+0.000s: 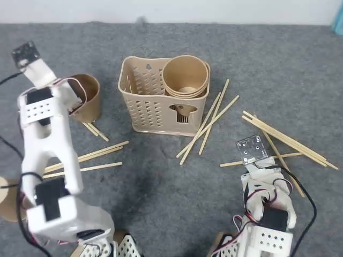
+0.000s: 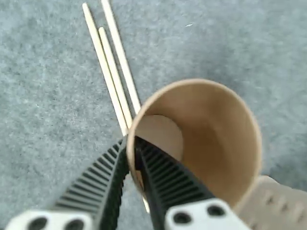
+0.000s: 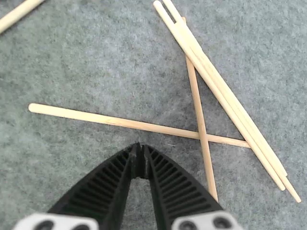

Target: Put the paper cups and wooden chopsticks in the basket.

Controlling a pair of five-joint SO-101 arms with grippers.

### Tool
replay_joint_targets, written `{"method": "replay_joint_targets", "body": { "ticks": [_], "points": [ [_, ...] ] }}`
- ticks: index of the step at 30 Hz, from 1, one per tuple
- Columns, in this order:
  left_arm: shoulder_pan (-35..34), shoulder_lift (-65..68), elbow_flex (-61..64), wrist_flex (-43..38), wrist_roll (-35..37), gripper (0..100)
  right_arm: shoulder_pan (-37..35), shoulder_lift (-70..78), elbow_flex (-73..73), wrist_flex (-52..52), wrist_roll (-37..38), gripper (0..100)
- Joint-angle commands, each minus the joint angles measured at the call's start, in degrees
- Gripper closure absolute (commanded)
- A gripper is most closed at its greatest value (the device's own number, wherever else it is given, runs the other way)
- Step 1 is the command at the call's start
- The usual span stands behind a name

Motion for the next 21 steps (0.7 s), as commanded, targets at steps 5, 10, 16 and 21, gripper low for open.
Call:
{"method": "replay_joint_targets", "body": {
  "ticks": [5, 10, 16, 21],
  "points": [
    [1.6, -19.3, -0.7, 6.8, 0.8, 99, -0.2, 0.0, 0.2, -0.3, 1.0, 99.1],
    [1.5, -32.5, -0.8, 9.6, 6.7, 99, -0.2, 0.0, 0.2, -0.3, 1.0, 99.1],
    [4.7, -46.7, -3.0, 9.6, 15.1, 99, -0.2, 0.0, 0.2, -0.3, 1.0, 99.1],
    [18.1, -49.1, -7.5, 9.8, 19.3, 99, -0.2, 0.0, 0.2, -0.3, 1.0, 99.1]
  ]
}}
